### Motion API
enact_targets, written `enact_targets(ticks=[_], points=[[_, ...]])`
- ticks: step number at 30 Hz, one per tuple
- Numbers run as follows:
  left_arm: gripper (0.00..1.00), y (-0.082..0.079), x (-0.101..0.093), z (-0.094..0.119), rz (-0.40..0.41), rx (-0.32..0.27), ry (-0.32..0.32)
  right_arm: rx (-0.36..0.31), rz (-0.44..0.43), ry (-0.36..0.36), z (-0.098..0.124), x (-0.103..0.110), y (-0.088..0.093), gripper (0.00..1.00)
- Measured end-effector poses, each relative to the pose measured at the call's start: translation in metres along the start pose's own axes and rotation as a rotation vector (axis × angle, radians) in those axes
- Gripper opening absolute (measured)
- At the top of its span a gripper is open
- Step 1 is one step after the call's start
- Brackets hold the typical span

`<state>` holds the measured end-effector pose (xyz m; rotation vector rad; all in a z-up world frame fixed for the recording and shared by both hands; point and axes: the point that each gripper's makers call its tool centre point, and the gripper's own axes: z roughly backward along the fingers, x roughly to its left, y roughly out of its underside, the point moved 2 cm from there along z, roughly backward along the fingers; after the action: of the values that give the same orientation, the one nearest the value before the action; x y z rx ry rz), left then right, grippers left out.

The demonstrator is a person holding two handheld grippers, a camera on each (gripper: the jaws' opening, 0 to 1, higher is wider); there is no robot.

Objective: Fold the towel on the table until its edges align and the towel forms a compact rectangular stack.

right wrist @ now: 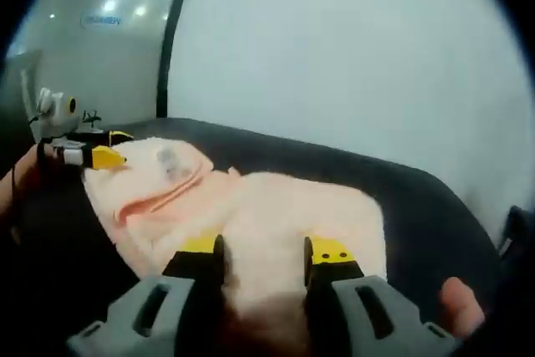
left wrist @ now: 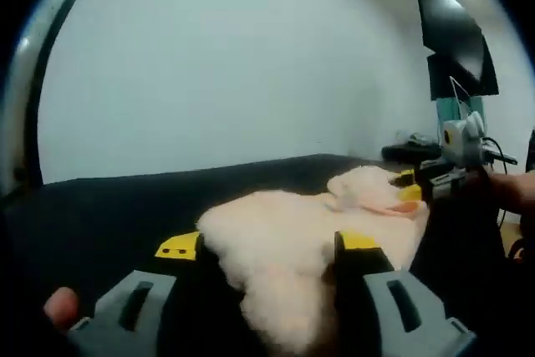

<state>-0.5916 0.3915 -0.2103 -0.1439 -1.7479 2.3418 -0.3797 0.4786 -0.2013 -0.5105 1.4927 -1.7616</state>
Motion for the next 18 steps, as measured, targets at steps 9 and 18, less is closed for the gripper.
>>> enact_targets(ticks=[9, 18], points=[[0.67, -0.049, 0.013, 0.023, 0.107, -0.264, 0.027, -0.035, -0.298, -0.068, 0.001, -0.030, -0.037, 0.37], [0.77, -0.013, -0.018, -0.037, -0.011, 0.014, 0.159, 0.045, -0.166, -0.144, -0.044, 0.003, -0.015, 0.44]])
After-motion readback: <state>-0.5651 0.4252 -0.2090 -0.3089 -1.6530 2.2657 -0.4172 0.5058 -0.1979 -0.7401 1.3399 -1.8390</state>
